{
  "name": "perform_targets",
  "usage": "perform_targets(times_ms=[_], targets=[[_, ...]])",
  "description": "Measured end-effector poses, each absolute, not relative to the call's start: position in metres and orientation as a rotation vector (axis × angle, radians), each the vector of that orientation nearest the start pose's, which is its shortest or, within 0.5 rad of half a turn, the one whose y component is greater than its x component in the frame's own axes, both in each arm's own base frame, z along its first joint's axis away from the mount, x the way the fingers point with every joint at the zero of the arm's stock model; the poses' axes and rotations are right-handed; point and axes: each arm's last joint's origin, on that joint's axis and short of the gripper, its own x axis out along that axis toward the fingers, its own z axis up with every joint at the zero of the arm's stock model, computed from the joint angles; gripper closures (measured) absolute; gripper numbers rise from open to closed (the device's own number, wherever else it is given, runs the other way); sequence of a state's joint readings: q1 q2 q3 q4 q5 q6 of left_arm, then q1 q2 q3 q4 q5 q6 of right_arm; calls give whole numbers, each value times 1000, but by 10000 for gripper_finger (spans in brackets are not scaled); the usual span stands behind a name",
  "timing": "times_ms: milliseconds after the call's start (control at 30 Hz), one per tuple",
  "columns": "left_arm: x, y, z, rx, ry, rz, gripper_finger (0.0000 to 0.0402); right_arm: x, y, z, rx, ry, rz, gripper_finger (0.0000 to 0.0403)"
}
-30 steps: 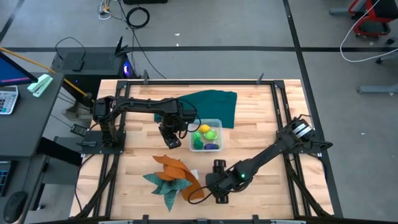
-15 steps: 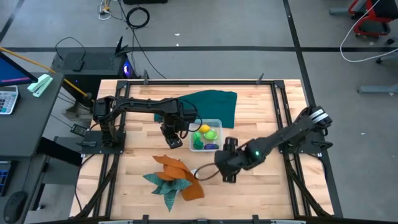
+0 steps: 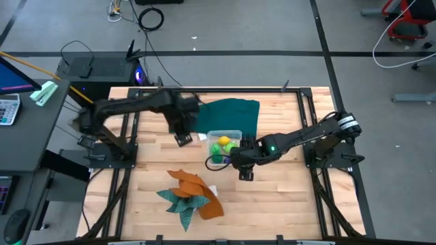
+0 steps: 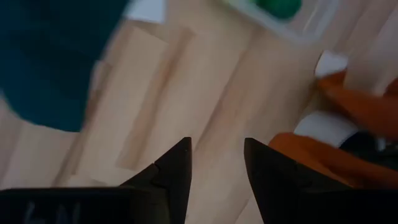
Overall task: Pick and placing Produce into tupperware
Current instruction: Put the tomato into the bin
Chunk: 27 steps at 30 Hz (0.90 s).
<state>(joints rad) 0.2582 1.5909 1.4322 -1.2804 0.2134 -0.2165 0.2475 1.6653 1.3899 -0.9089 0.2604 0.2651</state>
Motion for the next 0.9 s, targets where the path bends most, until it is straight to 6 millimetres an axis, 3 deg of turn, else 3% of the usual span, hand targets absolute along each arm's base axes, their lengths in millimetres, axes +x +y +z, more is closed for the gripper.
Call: perform_targets(times_ms=[267,500,667,900], targets=[[214,92,358,-516,1071,332,256,337,42,270,-53,1073,-194,179],[169,89,413,-412,627,380,264,355,9,274,45,940,-187,179],[158,82,435,-332,431,351,269,362,-11,264,90,956,-208,179],[171,77,438,-303,386,293,268,376,-23,234,140,1025,-198,179]])
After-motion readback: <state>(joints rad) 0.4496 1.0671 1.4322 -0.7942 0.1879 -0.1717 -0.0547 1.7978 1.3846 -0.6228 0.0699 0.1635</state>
